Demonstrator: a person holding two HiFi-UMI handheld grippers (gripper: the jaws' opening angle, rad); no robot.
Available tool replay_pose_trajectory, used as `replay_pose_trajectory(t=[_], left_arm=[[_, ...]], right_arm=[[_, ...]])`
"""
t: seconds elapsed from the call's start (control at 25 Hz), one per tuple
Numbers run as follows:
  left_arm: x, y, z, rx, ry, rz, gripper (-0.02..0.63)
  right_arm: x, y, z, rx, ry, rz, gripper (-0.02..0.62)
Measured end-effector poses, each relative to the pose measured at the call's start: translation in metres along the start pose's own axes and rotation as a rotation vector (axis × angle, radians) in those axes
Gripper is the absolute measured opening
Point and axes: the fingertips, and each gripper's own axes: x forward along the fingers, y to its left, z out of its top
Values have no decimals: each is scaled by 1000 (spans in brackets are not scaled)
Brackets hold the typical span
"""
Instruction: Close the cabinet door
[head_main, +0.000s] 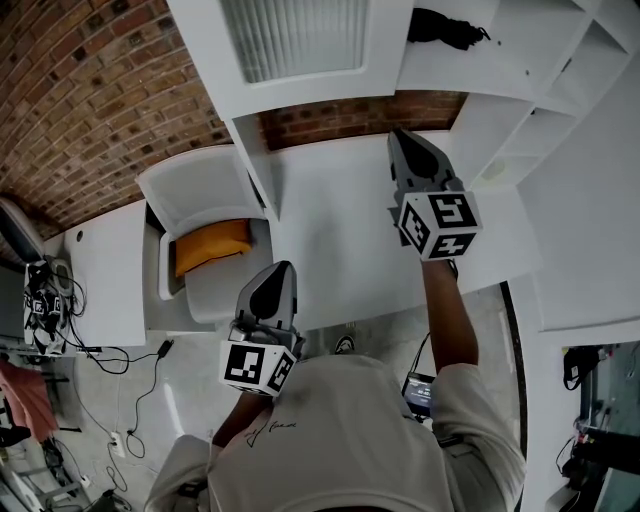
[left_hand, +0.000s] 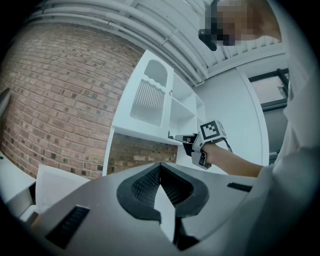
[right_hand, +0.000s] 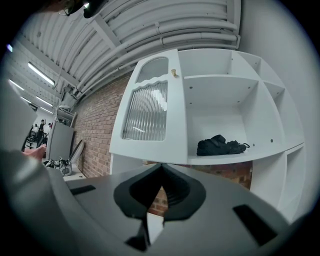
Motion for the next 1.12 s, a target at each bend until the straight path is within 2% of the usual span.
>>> replay_pose_trajectory(t=[0.64,0.88,1.12], left_arm=[[-30,16,2,26,13,36,15],[-41,15,3,27,14,29,15],[-55,18,3,-13,13,25,15]], right_arm=[[-44,42,-40,71,109,14,24],[-67,49,-46,90,131,-17,24],[-91,66,-54,99,162,-29,25]])
